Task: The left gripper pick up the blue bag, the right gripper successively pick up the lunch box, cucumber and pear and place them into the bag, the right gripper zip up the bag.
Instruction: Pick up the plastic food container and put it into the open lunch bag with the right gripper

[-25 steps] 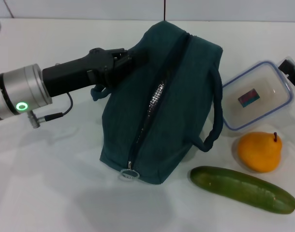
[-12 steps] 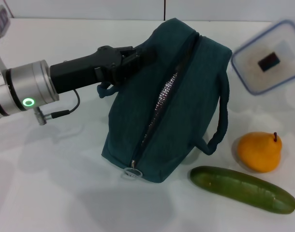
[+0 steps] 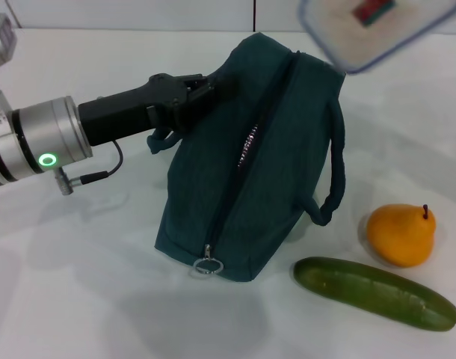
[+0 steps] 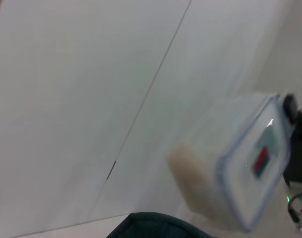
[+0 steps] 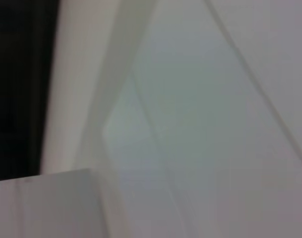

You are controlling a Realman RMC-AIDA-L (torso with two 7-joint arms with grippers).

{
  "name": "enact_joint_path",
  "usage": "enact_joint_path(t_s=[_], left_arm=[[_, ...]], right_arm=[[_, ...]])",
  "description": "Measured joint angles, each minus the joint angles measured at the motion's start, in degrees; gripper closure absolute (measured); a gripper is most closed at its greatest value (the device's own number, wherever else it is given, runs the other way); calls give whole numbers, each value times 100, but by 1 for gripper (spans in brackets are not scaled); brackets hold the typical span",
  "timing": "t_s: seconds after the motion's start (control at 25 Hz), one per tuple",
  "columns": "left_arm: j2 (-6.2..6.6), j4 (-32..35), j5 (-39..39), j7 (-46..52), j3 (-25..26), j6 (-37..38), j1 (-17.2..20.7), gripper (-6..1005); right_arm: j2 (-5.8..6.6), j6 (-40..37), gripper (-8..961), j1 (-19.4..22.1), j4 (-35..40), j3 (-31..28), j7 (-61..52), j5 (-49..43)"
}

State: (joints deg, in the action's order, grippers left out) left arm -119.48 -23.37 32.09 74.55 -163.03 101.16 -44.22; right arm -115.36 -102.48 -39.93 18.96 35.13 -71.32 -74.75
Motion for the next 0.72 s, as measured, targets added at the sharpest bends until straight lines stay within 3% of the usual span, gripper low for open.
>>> enact_joint_path(t_s=[0.16,0.32,0.72], left_arm=[[1,138,-3,-86,0,-75,0,948],[2,207,-18,-138,0,-126,-17,946],[14,206,1,-150,0,-135,4,943]], right_arm=[[-35,176,825,-381,-30,391,-20,4],[-64,303,822,-509,-39,733,-23,5],[-63,297,814,50,-51,931,12,17]])
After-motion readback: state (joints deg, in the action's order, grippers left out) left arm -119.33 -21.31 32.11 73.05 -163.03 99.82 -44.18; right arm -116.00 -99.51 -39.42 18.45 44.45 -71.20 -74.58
